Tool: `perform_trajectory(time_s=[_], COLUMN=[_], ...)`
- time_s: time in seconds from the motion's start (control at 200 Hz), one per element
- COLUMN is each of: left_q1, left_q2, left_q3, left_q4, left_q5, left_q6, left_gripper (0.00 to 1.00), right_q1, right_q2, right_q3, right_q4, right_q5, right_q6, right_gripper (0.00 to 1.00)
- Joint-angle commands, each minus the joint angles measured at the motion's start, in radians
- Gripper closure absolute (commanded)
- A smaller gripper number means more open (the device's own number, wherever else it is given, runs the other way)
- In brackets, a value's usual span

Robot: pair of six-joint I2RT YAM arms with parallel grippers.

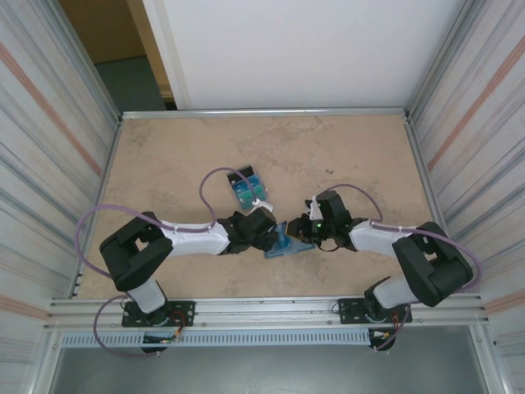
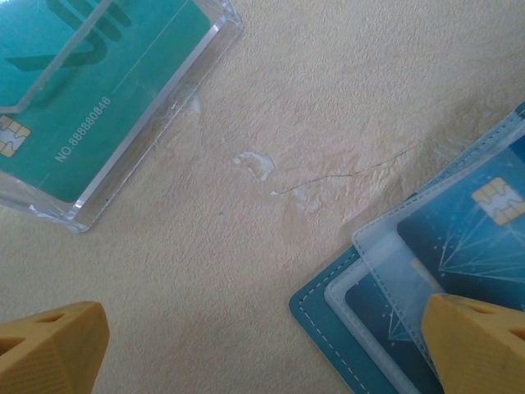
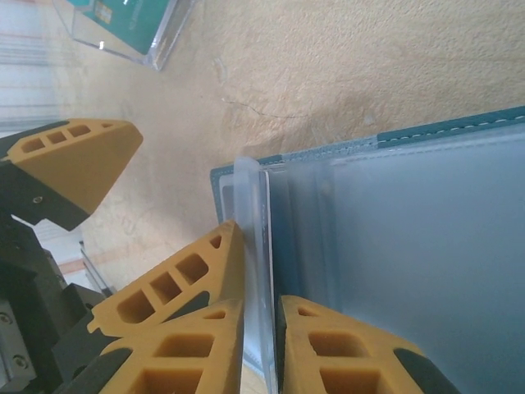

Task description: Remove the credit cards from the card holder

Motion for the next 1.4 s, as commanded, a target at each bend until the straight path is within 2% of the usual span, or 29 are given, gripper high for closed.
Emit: perform_trajectory(time_s=[0.0,0.175,0.416,1.012,1.268,1.393], left_q1=[0.010,0.011,0.021,0.032,0.030,0.030], left_q2=[0.020,0.011,-0.006,-0.080,-0.147,-0.183], left_q3=[0.009,0.005,-0.009,-0.022,-0.034,-0.071], left_q4=[-0.048,-0.059,-0.072,-0.090,-0.113,-0.072], left_q5=[-0.007,-0.024,-0.042,-0.064,-0.009,0.043], left_q6=[0.014,0.011,0.015,0.047,-0.035,-0.101], left_gripper=[0.01,0.01,0.01,0.01,0.01,0.01], right_q1=[-0.008,-0.010,-0.025,-0.048,-0.048,-0.048], right_q2=[0.024,0.024,-0.017,-0.290,-0.406,-0.432], right_q3=[-0.007,-0.003,-0.013,-0.032,0.008,0.027], right_q4=[0.043,0.003,-0.091,-0.316,-0.449,-0.486], right_q5=[-0.030,0.001,0.065,0.176,0.228,0.242], right_q6=[0.015,0.003,-0.027,-0.084,-0.138,-0.158], right_gripper=[0.84,0.95,1.00,1.00,1.00,1.00])
